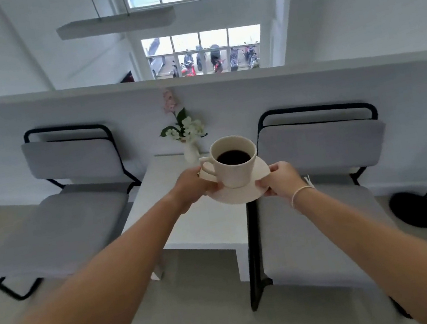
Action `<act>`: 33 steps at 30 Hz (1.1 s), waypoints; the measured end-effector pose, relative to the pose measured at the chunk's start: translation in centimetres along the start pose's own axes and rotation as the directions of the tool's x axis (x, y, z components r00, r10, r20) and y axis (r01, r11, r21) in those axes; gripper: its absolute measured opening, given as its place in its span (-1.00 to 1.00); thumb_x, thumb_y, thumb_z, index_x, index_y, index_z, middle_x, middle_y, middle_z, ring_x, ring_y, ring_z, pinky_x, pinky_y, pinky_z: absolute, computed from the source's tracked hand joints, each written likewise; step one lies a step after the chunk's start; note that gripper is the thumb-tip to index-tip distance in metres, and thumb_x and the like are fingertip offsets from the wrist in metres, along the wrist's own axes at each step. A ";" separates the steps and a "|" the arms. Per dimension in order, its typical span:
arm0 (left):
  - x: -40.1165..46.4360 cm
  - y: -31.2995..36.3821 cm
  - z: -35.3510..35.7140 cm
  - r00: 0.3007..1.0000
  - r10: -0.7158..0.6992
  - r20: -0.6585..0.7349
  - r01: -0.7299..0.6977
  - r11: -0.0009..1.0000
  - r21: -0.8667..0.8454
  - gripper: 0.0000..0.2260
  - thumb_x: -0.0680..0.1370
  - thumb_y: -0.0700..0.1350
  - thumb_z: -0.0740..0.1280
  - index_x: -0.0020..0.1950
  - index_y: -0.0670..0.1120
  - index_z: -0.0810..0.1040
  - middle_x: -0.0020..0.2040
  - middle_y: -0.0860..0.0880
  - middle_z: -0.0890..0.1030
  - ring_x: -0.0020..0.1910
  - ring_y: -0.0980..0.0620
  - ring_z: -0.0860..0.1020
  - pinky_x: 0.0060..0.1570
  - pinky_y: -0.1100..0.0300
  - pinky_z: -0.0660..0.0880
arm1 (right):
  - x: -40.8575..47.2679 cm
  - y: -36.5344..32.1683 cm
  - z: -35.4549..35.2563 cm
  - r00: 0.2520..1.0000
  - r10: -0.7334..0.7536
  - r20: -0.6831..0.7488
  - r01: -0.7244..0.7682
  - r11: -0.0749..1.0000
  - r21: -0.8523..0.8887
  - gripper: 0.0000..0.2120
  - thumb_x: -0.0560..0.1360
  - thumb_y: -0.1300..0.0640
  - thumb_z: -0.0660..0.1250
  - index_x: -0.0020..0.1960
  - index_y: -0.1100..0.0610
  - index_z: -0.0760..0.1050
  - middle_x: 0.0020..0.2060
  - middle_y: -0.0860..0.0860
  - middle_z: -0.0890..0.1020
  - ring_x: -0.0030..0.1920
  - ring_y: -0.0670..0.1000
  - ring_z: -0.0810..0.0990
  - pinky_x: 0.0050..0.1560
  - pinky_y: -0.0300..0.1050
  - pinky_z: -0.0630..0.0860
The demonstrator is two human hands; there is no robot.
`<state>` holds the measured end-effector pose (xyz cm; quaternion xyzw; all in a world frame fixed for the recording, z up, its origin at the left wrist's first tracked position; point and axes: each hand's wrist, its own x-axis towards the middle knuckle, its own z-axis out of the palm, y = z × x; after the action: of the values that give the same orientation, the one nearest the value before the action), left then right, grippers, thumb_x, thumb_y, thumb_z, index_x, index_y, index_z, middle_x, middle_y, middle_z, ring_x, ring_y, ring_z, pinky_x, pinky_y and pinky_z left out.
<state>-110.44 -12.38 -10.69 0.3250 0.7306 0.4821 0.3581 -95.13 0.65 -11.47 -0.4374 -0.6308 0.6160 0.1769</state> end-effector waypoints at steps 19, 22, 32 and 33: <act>13.4 -12.0 -16.8 0.991 -0.111 -0.081 0.111 0.994 -0.007 -0.59 0.37 -0.24 0.43 0.20 -0.08 0.50 0.09 -0.07 0.60 0.09 -0.04 0.54 -0.01 0.16 0.51 | 14.4 0.1 19.6 0.993 0.113 -0.022 -0.113 0.994 0.000 -0.70 0.39 0.41 0.32 0.03 0.16 0.35 0.11 0.20 0.54 0.11 0.20 0.54 -0.07 0.03 0.58; 15.4 -13.6 -19.0 0.994 -0.112 -0.021 0.112 0.994 0.007 -0.62 0.38 -0.24 0.42 0.18 -0.06 0.50 0.07 -0.03 0.59 0.05 0.00 0.53 -0.03 0.19 0.50 | 15.5 0.9 22.4 0.983 0.155 -0.094 -0.155 0.988 0.010 -0.70 0.37 0.38 0.33 0.05 0.17 0.38 0.10 0.21 0.56 0.11 0.22 0.55 -0.09 0.03 0.59; 21.1 -21.3 -23.4 0.984 -0.163 0.078 0.163 0.987 0.006 -0.57 0.32 -0.06 0.38 0.18 -0.01 0.46 0.06 0.01 0.58 0.03 0.04 0.53 0.03 0.10 0.48 | 21.1 4.9 30.1 0.953 0.247 -0.175 -0.257 0.966 -0.034 -0.61 0.37 0.38 0.32 0.17 0.20 0.40 0.07 0.18 0.57 0.09 0.19 0.55 -0.09 0.01 0.57; 21.7 -22.1 -23.4 0.981 -0.175 0.077 0.176 0.984 -0.002 -0.56 0.32 -0.05 0.38 0.19 0.00 0.46 0.07 0.01 0.58 0.04 0.03 0.53 0.03 0.10 0.48 | 21.9 5.6 30.5 0.951 0.253 -0.177 -0.264 0.963 -0.043 -0.61 0.38 0.38 0.32 0.18 0.20 0.39 0.07 0.18 0.56 0.09 0.19 0.55 -0.08 0.02 0.58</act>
<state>-144.44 -12.78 -29.46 0.2759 0.7401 0.4389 0.4284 -128.63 -2.28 -29.00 -0.5729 -0.5707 0.5730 0.1333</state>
